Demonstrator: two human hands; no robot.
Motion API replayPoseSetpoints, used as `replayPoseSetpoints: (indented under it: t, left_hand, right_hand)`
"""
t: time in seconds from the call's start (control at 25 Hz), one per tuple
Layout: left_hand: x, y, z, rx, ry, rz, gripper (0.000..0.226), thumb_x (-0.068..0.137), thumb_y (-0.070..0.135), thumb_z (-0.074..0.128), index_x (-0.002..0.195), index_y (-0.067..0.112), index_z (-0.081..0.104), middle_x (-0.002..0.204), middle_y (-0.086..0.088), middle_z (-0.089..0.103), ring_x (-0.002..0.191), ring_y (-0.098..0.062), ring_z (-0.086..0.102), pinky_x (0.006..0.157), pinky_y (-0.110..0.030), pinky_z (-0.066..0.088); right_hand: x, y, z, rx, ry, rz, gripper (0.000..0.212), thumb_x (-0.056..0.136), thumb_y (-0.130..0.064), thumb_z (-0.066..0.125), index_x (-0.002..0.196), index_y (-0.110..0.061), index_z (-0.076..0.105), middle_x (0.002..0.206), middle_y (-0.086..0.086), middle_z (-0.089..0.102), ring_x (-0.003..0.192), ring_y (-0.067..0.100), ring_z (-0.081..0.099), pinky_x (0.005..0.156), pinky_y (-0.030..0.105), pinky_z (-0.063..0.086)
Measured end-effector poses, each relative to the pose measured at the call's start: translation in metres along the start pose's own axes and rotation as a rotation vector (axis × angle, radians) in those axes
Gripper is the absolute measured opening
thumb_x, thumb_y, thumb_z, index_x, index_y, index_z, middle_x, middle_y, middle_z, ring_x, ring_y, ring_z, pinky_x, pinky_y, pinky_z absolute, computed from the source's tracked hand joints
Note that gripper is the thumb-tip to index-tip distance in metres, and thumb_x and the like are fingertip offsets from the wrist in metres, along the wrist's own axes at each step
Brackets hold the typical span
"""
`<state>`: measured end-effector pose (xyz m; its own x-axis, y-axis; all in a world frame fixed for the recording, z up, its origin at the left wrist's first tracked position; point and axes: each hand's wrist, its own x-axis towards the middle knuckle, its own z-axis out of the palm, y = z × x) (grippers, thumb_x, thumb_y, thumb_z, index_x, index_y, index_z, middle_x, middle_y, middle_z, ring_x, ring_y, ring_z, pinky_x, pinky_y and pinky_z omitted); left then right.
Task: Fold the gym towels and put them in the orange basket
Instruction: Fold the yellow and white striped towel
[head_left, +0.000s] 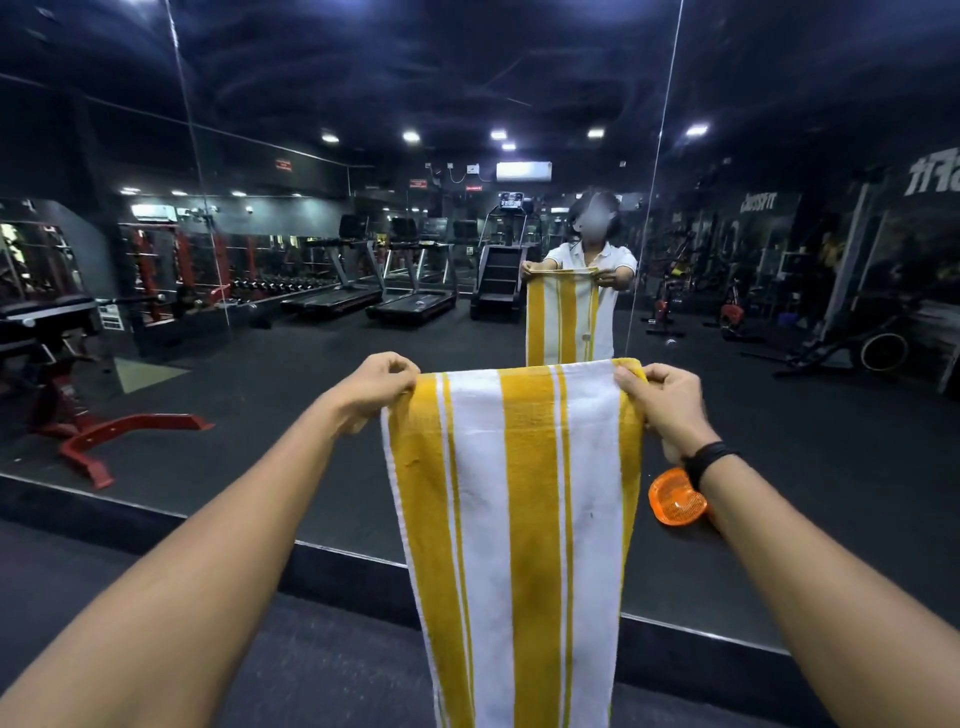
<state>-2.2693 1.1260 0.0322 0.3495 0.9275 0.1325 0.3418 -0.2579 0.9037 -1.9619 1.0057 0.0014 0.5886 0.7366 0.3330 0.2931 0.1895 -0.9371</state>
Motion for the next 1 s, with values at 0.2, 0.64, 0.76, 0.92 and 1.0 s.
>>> replayPoseSetpoints:
  t: [0.2, 0.64, 0.76, 0.92, 1.0]
  left_hand:
    - [-0.009, 0.033, 0.046, -0.151, 0.005, -0.116, 0.024, 0.085, 0.000, 0.051, 0.062, 0.009, 0.051, 0.051, -0.004, 0.047, 0.040, -0.009, 0.045, 0.041, -0.020, 0.050]
    - [-0.003, 0.049, 0.092, -0.277, 0.087, -0.133, 0.021, 0.073, -0.011, 0.064, 0.063, 0.005, 0.054, 0.066, -0.012, 0.057, 0.050, -0.023, 0.061, 0.067, -0.041, 0.061]
    - [-0.005, 0.054, 0.095, -0.322, 0.088, -0.170, 0.026, 0.081, -0.015, 0.047, 0.064, 0.004, 0.047, 0.063, -0.011, 0.053, 0.042, -0.022, 0.060, 0.059, -0.040, 0.061]
    - [-0.016, 0.060, 0.086, -0.408, -0.091, -0.152, 0.022, 0.091, -0.008, 0.040, 0.089, 0.005, 0.058, 0.059, -0.007, 0.067, 0.051, -0.014, 0.067, 0.055, -0.026, 0.058]
    - [-0.016, 0.047, 0.077, -0.407, -0.119, -0.085, 0.014, 0.092, 0.003, 0.057, 0.103, 0.011, 0.057, 0.080, -0.009, 0.073, 0.068, -0.016, 0.070, 0.069, -0.030, 0.059]
  right_hand:
    - [-0.018, -0.015, 0.046, -0.207, 0.123, -0.109, 0.026, 0.073, -0.026, 0.073, 0.064, -0.004, 0.063, 0.052, 0.008, 0.058, 0.041, 0.019, 0.056, 0.045, 0.031, 0.049]
    - [-0.041, -0.034, 0.072, -0.295, -0.297, -0.355, 0.025, 0.083, -0.026, 0.075, 0.076, -0.003, 0.073, 0.065, 0.013, 0.070, 0.056, 0.018, 0.067, 0.066, 0.042, 0.059]
    - [-0.040, -0.031, 0.076, -0.440, -0.353, -0.361, 0.041, 0.065, -0.036, 0.087, 0.082, -0.006, 0.066, 0.075, 0.013, 0.067, 0.066, 0.014, 0.055, 0.062, 0.033, 0.047]
    - [-0.036, -0.031, 0.078, -0.447, -0.149, -0.429, 0.019, 0.074, -0.012, 0.078, 0.079, -0.010, 0.059, 0.072, 0.004, 0.061, 0.067, 0.016, 0.050, 0.060, 0.032, 0.040]
    - [-0.028, -0.032, 0.071, -0.317, -0.177, -0.375, 0.012, 0.079, -0.005, 0.071, 0.082, -0.013, 0.063, 0.079, 0.005, 0.064, 0.074, 0.016, 0.056, 0.070, 0.034, 0.049]
